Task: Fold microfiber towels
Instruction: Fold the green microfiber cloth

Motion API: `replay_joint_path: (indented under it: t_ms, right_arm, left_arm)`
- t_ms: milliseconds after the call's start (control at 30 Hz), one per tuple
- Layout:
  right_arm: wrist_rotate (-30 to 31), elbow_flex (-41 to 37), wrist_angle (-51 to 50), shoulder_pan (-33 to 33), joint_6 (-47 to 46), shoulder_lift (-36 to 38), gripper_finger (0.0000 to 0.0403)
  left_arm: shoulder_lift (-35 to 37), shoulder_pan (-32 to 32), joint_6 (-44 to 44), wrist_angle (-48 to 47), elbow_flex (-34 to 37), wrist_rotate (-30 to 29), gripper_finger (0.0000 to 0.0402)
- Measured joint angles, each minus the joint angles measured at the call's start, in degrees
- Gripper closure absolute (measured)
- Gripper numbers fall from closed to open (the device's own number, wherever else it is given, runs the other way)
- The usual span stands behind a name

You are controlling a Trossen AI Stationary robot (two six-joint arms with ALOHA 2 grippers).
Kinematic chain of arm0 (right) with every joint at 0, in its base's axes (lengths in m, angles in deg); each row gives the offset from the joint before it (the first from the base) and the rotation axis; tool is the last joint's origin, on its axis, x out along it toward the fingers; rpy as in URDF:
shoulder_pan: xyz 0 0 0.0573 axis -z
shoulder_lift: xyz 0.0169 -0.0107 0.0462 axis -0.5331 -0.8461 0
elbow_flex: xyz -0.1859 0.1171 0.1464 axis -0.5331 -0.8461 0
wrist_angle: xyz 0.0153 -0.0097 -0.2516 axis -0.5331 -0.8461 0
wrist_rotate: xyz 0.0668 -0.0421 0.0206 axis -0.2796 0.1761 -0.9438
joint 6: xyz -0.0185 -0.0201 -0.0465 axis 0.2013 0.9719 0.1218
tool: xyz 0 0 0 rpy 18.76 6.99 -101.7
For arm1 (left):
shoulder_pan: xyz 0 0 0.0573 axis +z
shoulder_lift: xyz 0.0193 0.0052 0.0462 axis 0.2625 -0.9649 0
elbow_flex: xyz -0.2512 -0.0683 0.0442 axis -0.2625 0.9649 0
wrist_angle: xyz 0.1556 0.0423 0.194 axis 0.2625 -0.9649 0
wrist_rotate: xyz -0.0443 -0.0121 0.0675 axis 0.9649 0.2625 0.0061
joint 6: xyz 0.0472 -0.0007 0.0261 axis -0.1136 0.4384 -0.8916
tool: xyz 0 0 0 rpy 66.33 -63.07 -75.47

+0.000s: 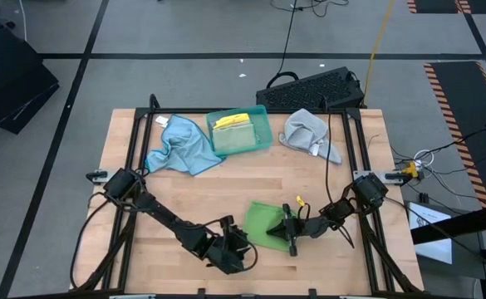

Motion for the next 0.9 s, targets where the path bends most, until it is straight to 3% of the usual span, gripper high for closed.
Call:
replay_joint_path:
  t_ms: [233,400,667,900]
  right_arm:
    - [0.0,0.0,0.0,0.0,-0.1,0.0,0.0403]
    - [0.0,0.0,0.0,0.0,-0.1,0.0,0.0403]
    - [0.1,0.0,2.1,-0.9,-0.1,-0.1,0.0401]
    - [-0.1,-0.1,4.7,-2.4,0.1,1.1,0.0341]
  left_arm:
    - [0.0,1.2,-4.7,-3.2,0.0,1.5,0.0158]
    - [0.0,1.5,-4.2,-8.5,0.0,1.9,0.0158]
    - [0.0,1.6,-3.4,-9.1,0.0,1.9,0.0158]
    - [0.0,1.7,-3.4,-10.4,0.1,3.4,0.0158]
